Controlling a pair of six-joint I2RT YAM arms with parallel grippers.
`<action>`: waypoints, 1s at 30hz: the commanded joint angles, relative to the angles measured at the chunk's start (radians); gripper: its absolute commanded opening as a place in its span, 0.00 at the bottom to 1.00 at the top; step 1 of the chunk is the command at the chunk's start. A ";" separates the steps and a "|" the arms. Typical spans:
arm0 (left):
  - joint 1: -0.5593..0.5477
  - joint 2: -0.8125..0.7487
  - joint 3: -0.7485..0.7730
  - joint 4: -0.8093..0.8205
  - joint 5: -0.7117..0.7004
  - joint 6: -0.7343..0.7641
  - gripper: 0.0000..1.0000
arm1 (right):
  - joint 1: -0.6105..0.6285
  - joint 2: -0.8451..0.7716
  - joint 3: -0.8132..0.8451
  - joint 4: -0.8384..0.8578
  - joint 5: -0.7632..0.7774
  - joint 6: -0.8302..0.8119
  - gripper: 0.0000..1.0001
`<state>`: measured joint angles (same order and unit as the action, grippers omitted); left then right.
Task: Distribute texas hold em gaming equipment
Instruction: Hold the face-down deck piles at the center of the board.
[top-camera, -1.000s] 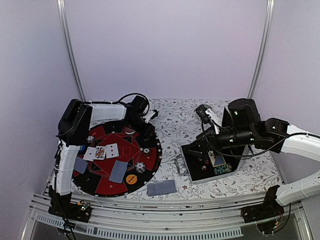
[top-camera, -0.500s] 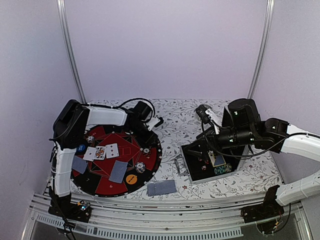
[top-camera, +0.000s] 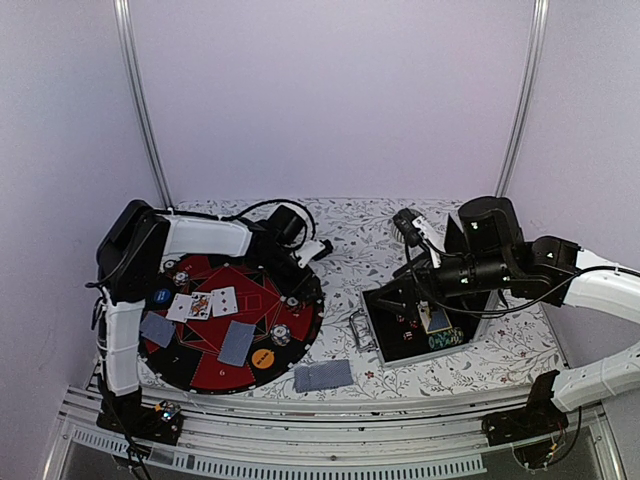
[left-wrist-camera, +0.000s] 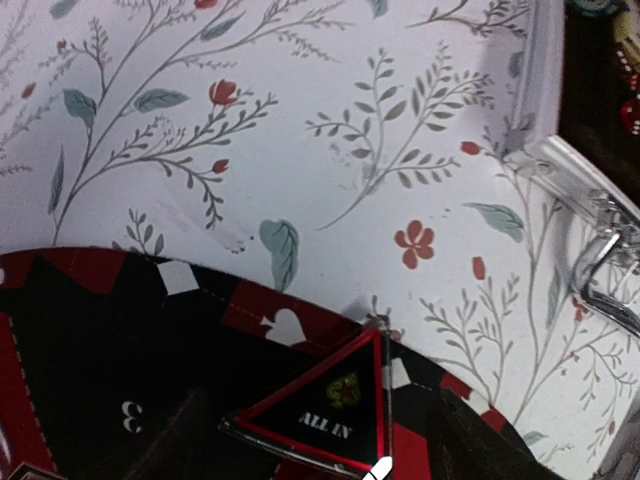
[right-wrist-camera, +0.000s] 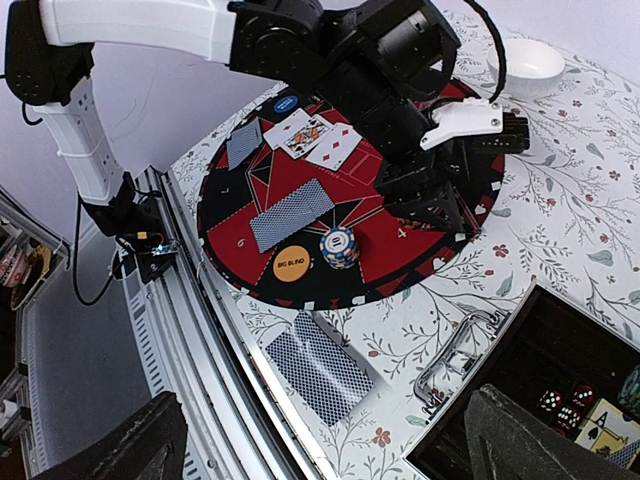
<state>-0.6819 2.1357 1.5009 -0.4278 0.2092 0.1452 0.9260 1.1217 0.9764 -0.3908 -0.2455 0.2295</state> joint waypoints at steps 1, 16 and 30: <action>-0.044 -0.210 -0.061 0.090 0.004 0.010 0.80 | -0.005 -0.036 0.000 0.001 -0.007 0.011 0.99; -0.503 -0.719 -0.557 0.165 -0.139 0.144 0.97 | -0.005 0.058 -0.032 0.026 -0.143 0.198 0.77; -0.563 -0.633 -0.712 0.273 -0.275 0.144 0.98 | 0.066 0.416 -0.104 0.178 -0.214 0.372 0.32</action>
<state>-1.2472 1.4799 0.8246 -0.2291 -0.0612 0.2691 0.9691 1.4796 0.8631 -0.2764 -0.4404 0.5632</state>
